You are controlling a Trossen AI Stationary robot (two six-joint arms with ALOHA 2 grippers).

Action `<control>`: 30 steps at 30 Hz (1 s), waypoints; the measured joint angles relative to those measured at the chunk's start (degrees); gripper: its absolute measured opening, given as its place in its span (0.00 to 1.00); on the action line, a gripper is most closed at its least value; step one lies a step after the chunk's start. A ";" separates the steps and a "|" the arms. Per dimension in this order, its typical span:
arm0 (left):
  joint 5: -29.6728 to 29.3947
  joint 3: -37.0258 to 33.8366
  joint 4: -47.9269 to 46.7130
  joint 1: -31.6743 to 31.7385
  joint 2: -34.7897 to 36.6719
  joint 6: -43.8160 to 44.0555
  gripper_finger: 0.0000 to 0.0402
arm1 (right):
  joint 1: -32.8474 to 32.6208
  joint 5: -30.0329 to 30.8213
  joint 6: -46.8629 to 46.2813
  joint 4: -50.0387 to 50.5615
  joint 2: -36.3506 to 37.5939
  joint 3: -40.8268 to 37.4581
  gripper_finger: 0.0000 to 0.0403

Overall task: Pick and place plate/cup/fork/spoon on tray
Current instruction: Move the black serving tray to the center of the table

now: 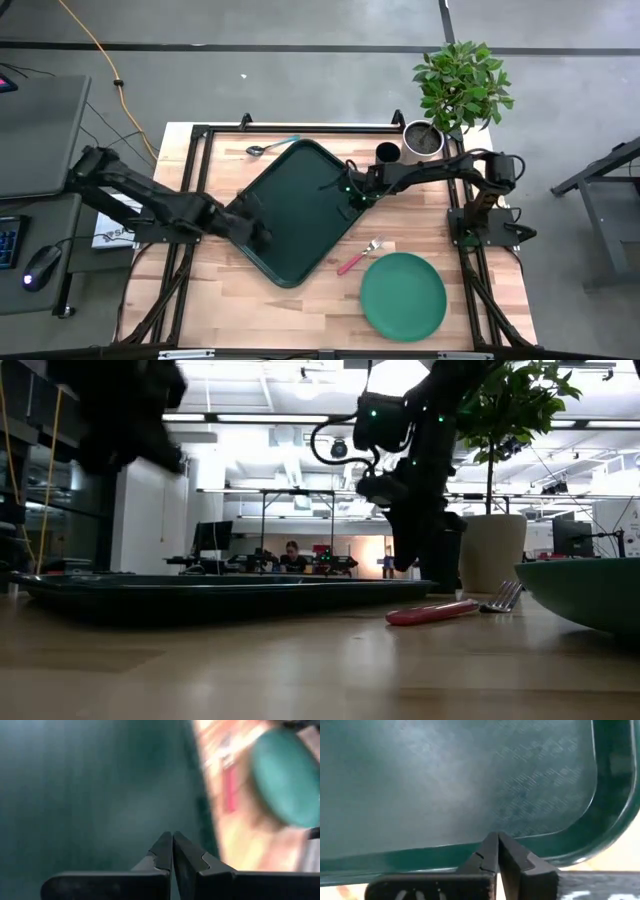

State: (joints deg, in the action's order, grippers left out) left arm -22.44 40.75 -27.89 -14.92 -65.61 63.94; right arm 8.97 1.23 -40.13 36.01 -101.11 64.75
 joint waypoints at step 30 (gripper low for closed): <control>12.71 -1.31 -3.34 -1.30 -22.96 -7.31 0.00 | -3.17 4.27 -0.17 5.56 -3.82 0.07 0.00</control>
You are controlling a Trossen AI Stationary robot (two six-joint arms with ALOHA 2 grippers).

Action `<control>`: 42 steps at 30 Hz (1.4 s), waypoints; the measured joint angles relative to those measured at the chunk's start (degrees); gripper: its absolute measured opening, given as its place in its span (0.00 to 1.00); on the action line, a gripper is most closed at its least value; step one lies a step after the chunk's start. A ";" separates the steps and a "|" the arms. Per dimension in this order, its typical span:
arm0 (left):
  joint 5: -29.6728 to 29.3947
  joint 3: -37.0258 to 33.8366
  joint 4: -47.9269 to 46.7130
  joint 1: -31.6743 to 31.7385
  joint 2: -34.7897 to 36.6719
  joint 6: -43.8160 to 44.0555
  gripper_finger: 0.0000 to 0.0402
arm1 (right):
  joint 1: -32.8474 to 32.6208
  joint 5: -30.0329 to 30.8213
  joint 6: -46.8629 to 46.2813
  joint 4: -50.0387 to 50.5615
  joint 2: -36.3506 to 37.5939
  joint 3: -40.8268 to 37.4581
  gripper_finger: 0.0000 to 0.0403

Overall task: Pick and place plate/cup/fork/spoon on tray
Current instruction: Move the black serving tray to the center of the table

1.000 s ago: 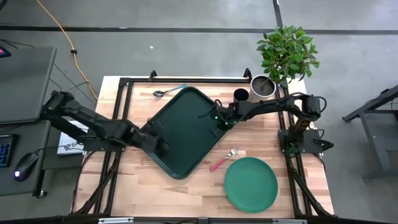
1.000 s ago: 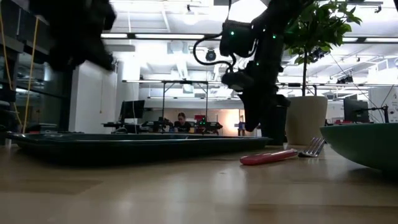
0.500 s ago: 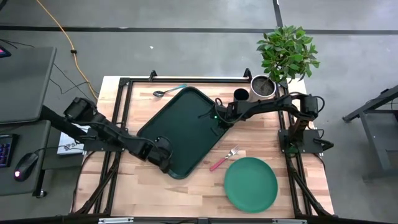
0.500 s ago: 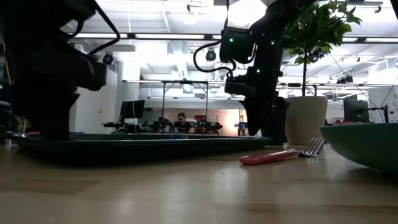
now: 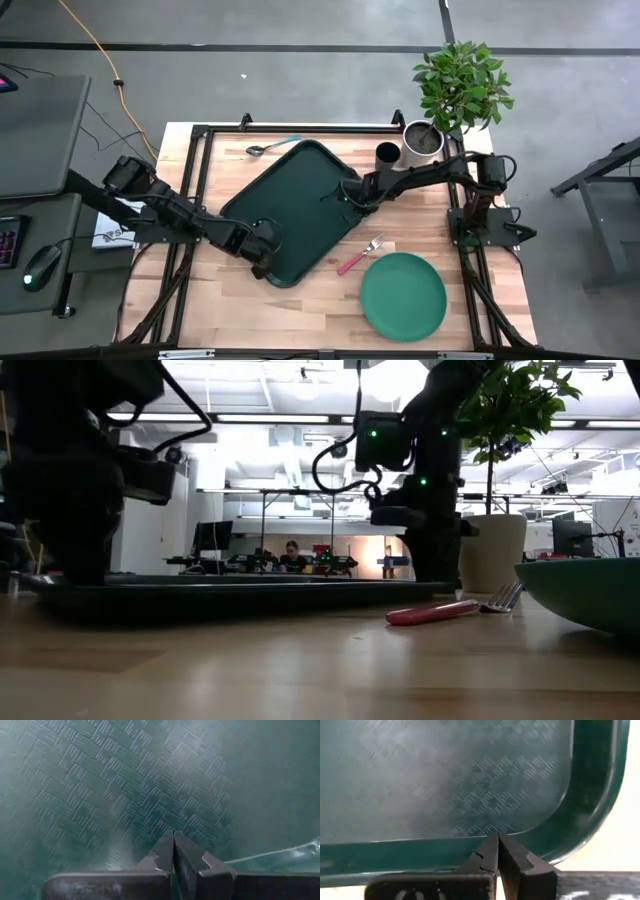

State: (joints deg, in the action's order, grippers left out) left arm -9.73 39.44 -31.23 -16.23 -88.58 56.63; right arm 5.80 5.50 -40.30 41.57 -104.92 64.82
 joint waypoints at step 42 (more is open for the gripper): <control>-13.52 -0.39 -12.63 24.05 3.06 -47.98 0.00 | -21.41 0.40 -31.90 -20.03 0.02 -0.07 0.00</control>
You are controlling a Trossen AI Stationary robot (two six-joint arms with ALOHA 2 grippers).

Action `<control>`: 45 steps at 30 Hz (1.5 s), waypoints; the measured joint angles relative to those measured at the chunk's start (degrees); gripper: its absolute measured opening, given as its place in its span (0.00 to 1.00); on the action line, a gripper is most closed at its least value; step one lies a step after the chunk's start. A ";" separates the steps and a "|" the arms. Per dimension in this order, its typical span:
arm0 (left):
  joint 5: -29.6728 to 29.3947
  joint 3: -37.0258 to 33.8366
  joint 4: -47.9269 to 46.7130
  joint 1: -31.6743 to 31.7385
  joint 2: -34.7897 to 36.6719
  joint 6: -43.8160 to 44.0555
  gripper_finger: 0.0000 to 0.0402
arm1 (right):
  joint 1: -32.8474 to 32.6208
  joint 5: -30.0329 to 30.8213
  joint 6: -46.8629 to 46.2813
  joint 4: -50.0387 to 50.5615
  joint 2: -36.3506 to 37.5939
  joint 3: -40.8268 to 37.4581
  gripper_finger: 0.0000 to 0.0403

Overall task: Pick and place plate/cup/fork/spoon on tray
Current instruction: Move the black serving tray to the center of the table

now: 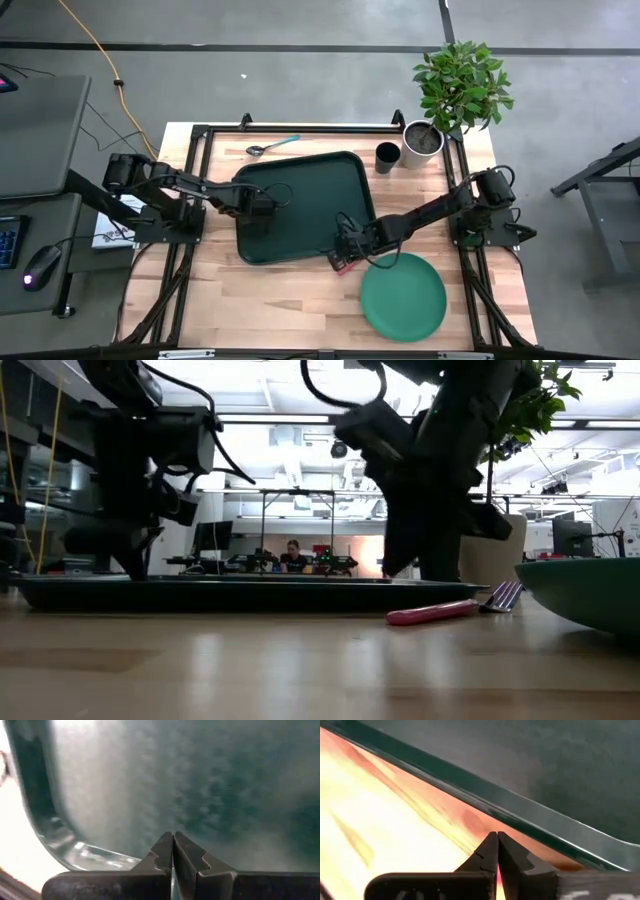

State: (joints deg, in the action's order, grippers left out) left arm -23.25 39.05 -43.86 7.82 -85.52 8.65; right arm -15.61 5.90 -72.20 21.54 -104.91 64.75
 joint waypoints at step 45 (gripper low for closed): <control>13.98 -4.80 10.14 -10.87 4.33 25.02 0.00 | 20.89 1.46 24.43 28.85 0.46 0.00 0.00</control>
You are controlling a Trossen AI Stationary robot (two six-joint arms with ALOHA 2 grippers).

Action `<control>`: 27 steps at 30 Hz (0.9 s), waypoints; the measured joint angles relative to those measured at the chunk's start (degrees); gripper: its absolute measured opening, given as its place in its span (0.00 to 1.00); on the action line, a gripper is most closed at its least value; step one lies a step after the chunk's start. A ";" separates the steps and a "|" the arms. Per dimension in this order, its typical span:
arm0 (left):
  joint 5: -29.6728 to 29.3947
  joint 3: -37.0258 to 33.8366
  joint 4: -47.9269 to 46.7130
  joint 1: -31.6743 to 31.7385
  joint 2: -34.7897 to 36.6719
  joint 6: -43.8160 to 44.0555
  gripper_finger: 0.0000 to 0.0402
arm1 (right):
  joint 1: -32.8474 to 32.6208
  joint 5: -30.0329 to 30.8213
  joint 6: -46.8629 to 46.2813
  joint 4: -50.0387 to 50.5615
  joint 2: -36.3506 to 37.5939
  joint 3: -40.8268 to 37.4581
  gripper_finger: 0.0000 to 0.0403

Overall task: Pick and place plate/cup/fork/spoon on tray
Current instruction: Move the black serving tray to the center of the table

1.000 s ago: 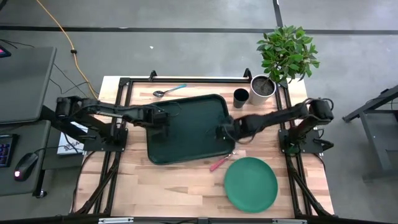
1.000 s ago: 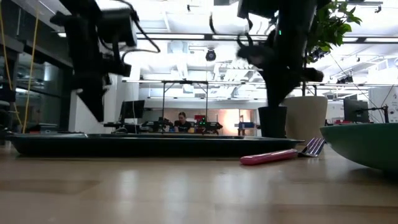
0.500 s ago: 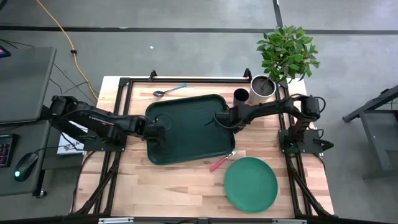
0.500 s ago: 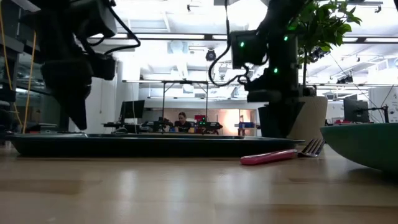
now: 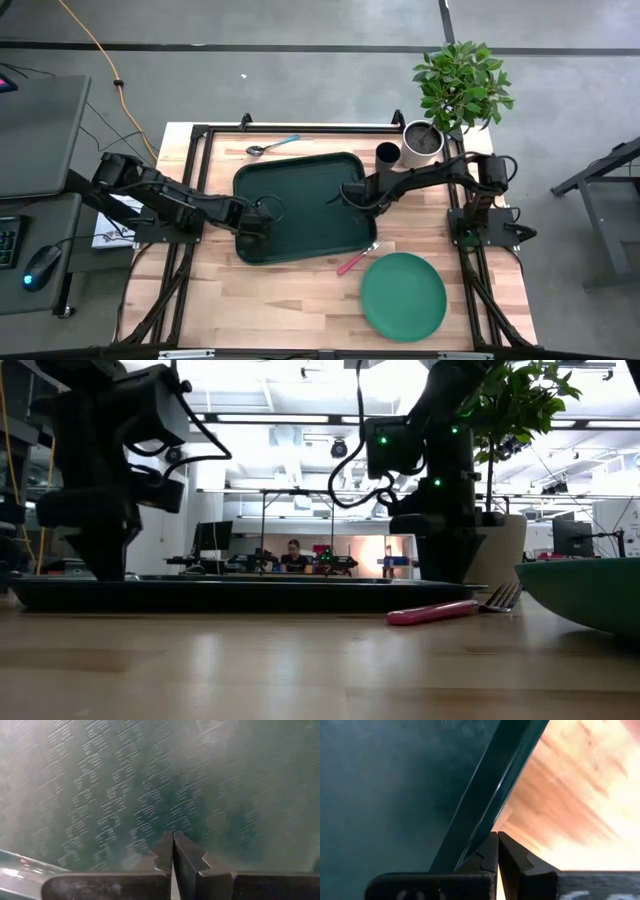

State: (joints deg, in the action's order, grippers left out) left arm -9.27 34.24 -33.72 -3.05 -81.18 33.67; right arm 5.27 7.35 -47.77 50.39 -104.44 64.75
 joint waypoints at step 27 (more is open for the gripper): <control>-3.69 1.06 -3.98 4.80 -0.41 -9.08 0.00 | -9.55 -2.95 -13.76 -0.23 0.50 -0.04 0.00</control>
State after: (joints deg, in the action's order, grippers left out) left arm -12.96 35.31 -37.70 1.75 -81.59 24.58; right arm -4.27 4.40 -61.53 50.16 -103.94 64.71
